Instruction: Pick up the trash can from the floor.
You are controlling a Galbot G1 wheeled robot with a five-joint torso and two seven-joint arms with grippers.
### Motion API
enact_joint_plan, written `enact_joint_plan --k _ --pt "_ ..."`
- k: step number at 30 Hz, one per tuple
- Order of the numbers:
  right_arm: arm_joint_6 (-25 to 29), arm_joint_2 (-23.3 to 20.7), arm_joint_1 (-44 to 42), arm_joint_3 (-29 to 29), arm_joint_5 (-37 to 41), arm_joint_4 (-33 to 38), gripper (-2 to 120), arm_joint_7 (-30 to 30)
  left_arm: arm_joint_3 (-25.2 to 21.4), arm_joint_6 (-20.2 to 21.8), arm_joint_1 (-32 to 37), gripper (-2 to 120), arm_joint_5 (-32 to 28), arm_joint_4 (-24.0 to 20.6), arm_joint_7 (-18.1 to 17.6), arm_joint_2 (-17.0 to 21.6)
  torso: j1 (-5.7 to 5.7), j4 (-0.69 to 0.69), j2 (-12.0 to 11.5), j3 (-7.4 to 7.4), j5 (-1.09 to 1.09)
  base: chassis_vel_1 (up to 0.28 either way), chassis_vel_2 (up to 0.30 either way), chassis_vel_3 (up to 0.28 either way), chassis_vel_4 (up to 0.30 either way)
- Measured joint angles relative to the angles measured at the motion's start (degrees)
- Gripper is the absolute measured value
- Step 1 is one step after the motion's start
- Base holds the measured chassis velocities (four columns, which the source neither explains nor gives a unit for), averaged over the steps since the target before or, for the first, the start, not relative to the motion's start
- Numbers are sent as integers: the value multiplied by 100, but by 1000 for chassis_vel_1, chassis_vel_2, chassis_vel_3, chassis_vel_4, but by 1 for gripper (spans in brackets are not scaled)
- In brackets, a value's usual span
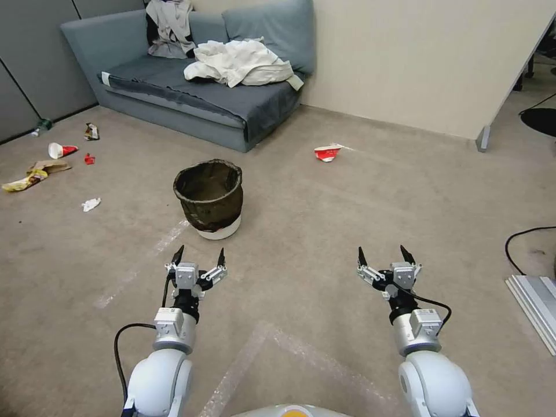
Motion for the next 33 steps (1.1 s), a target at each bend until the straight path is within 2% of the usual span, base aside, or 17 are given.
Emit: enact_joint_plan --k 33 --pt "0 0 0 0 0 0 100 0 0 0 0 100 0 0 0 0 0 0 0 0 0 0 0 0 0"
